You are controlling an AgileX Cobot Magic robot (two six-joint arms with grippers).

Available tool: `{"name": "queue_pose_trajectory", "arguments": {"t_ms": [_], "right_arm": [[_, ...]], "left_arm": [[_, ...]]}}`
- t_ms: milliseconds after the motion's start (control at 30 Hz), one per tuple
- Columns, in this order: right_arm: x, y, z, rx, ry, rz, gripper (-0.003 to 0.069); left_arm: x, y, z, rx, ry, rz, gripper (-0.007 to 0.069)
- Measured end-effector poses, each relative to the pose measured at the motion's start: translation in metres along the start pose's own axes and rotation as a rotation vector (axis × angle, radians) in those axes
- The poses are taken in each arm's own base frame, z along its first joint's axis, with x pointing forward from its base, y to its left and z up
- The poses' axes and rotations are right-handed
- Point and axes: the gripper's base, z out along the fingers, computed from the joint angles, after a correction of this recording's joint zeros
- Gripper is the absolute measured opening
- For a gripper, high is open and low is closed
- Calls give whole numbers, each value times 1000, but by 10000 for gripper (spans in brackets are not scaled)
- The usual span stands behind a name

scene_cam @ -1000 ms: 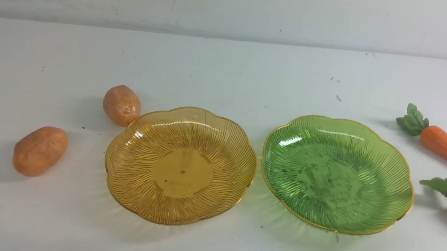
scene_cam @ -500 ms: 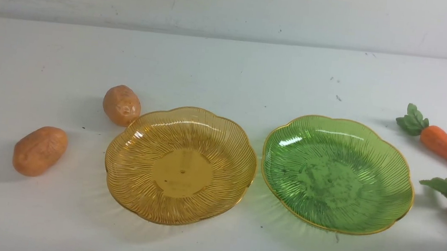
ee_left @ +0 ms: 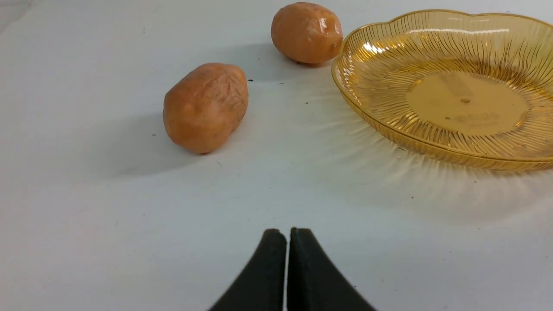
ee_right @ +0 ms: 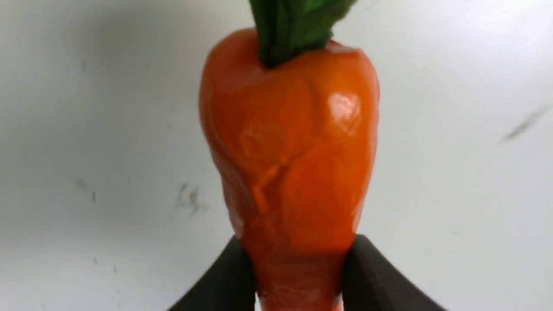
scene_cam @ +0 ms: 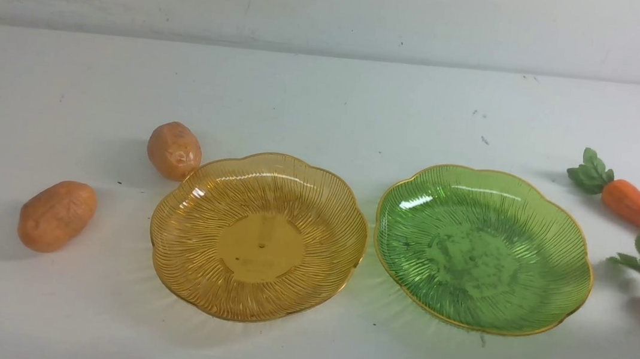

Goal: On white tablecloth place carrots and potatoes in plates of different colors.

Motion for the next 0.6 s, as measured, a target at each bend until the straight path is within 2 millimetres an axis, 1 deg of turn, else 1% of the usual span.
{"name": "queue_pose_trajectory", "arguments": {"t_ms": [67,100,133,167,200,233,300,333,367,400,433,467,500,533,567,600], "right_arm": [[-9,-12,-40,20,-134,156,244],[-11,-16,-71,-22,-242,291,244],[-12,-14,-96,-106,-328,389,244],[-13,-7,-108,-172,-365,416,244],[-15,4,-113,-237,-378,413,244],[-17,8,-114,-254,-379,407,244],[-25,30,-111,-311,-358,354,244],[-29,40,-107,-326,-344,323,244],[-37,56,-100,-342,-320,280,244],[-41,64,-97,-344,-309,255,244],[-47,76,-91,-348,-295,221,250],[-50,83,-86,-348,-288,203,265],[-56,94,-80,-340,-281,172,300],[-62,106,-72,-322,-275,136,375],[-65,111,-68,-306,-270,113,440],[-67,113,-65,-282,-268,96,492]], "left_arm": [[0,0,0,0,0,0,-3],[0,0,0,0,0,0,-3],[0,0,0,0,0,0,-3],[0,0,0,0,0,0,-3],[0,0,0,0,0,0,-3],[0,0,0,0,0,0,-3],[0,0,0,0,0,0,-3],[0,0,0,0,0,0,-3],[0,0,0,0,0,0,-3],[0,0,0,0,0,0,-3],[0,0,0,0,0,0,-3],[0,0,0,0,0,0,-3],[0,0,0,0,0,0,-3],[0,0,0,0,0,0,-3],[0,0,0,0,0,0,-3],[0,0,0,0,0,0,-3]]}}
